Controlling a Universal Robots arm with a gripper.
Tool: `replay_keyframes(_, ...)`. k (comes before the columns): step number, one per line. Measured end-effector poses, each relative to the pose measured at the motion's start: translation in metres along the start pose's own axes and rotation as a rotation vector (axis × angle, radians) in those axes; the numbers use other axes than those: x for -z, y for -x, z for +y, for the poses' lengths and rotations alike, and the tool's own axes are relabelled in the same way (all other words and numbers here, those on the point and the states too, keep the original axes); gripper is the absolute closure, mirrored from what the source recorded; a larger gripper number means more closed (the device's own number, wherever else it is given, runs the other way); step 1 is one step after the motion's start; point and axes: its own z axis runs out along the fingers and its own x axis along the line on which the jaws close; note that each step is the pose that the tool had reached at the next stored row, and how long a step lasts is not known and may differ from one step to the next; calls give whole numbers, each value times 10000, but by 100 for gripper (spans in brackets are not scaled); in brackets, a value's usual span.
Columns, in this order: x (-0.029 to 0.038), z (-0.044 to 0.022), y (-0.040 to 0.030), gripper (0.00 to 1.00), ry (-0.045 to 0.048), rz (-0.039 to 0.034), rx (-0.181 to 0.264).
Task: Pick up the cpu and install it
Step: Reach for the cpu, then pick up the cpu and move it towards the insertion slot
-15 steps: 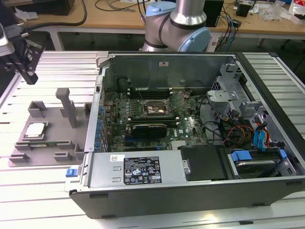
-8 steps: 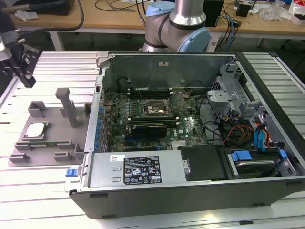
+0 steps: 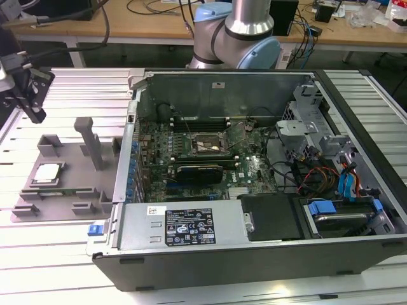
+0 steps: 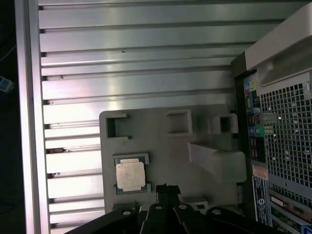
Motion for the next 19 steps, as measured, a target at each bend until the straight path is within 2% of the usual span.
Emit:
replay_keyframes(6,-156,-11,-48,89,-1,2,0)
replay_keyframes(19,-166,-12,-60,89,0,1,0)
